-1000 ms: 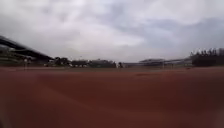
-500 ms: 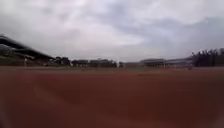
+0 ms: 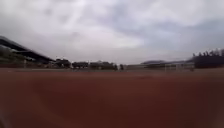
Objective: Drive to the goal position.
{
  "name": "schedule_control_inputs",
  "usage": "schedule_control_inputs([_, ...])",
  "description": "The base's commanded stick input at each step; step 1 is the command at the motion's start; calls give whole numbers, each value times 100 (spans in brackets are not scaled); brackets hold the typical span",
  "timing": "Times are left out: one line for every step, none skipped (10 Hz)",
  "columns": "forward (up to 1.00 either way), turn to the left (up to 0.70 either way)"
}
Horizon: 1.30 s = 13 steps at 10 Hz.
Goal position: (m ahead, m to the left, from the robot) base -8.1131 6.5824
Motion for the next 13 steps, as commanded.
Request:
schedule_control_inputs([70,0])
schedule_control_inputs([70,0])
schedule_control_inputs([70,0])
schedule_control_inputs([70,0])
schedule_control_inputs([70,0])
schedule_control_inputs([70,0])
schedule_control_inputs([70,0])
schedule_control_inputs([70,0])
schedule_control_inputs([70,0])
schedule_control_inputs([70,0])
schedule_control_inputs([70,0])
schedule_control_inputs([70,0])
schedule_control_inputs([70,0])
